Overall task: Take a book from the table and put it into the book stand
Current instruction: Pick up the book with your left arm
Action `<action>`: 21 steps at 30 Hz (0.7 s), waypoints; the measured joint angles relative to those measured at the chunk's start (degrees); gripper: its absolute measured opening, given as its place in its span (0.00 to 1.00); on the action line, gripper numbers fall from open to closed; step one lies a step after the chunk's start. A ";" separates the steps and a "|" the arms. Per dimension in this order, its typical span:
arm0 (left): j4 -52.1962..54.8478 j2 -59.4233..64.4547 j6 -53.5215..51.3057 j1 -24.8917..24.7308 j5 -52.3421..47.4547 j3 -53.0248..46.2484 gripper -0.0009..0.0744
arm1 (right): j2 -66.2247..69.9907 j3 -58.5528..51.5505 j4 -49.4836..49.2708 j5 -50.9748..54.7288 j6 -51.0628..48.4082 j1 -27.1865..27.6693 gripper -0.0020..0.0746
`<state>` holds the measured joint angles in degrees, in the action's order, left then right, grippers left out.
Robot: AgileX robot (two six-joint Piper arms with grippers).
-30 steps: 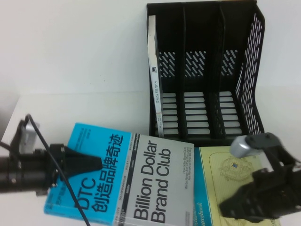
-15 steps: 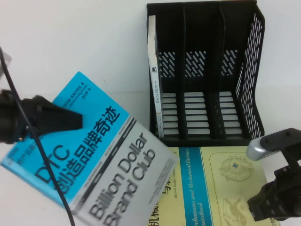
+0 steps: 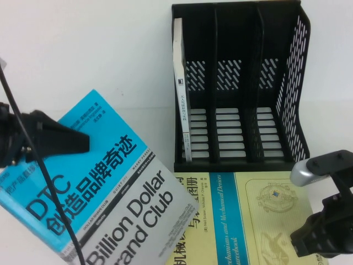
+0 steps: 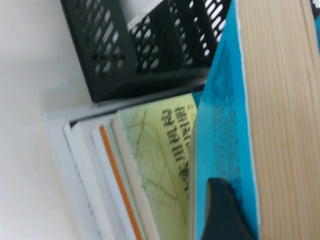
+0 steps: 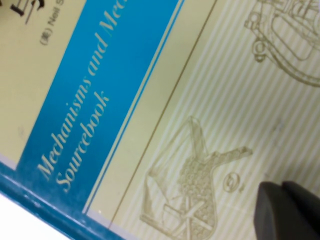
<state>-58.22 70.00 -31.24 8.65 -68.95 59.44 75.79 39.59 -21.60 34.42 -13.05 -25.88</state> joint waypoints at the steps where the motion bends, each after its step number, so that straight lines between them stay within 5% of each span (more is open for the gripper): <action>1: 0.00 0.00 0.00 0.00 0.00 0.53 0.49 | 0.00 0.00 -0.36 0.00 0.00 0.00 0.02; 6: -0.45 0.00 1.43 0.00 -0.28 4.99 0.47 | 0.00 0.00 -0.98 -0.12 0.00 0.20 0.02; 8: -0.59 0.00 1.87 0.00 -0.62 7.00 0.26 | 0.00 0.00 -1.86 -0.12 0.00 0.20 0.02; 14: -0.38 -0.13 3.05 -0.70 -1.64 9.26 0.26 | 0.40 -0.73 -18.02 1.54 -12.87 0.56 0.02; 21: 0.88 -0.39 4.42 -8.00 0.45 10.21 0.26 | 1.23 -1.37 -29.07 2.03 -21.94 0.46 0.02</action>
<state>-57.34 69.61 -26.82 0.65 -68.50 69.64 77.02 38.22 -50.67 36.45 -34.99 -25.42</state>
